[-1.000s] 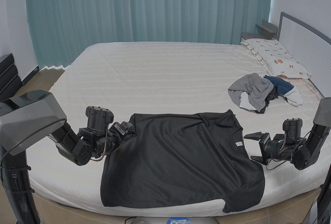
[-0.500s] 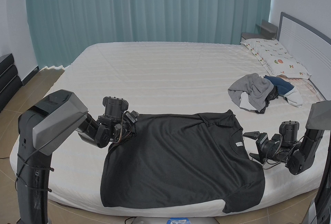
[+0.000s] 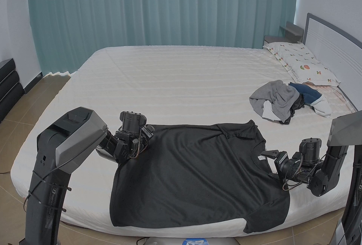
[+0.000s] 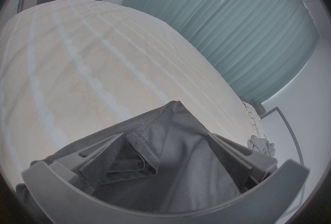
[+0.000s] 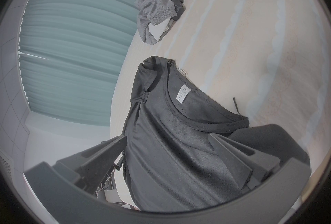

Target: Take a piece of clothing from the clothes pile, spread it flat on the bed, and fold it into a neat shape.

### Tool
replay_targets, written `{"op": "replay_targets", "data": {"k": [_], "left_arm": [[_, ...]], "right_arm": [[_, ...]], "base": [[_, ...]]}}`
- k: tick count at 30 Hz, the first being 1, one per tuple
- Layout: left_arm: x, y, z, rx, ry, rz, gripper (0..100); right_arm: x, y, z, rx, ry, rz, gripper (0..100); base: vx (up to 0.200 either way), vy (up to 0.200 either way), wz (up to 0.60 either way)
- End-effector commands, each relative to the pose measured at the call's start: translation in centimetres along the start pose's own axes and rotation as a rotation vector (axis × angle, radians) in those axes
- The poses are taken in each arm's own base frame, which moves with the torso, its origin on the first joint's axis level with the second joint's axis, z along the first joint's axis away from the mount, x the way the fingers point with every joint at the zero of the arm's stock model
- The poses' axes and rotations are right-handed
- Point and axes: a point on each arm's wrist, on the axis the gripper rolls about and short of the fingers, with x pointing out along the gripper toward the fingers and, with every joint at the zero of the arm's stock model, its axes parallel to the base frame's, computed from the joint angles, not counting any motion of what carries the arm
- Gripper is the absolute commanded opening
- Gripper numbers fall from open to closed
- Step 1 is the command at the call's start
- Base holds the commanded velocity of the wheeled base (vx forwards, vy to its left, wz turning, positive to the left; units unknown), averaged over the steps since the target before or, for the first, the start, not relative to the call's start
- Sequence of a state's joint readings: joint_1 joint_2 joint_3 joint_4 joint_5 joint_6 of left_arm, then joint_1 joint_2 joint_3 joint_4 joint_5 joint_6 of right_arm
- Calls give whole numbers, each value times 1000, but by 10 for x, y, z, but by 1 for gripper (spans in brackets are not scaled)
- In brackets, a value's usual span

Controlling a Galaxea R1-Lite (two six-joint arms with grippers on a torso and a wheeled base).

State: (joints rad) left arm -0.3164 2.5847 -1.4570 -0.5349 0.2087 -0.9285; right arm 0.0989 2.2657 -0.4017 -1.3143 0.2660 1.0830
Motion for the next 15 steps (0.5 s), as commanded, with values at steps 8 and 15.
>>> {"op": "replay_targets", "data": {"k": [8,15], "left_arm": [[4,7,1,0,3,27,0],[6,12,18,-29,-34,24,0]], "right_arm": [[1,0,0,0,2,0,100],[1,0,0,0,2,0,100]], "base": [[0,0,0],[0,0,0]]}}
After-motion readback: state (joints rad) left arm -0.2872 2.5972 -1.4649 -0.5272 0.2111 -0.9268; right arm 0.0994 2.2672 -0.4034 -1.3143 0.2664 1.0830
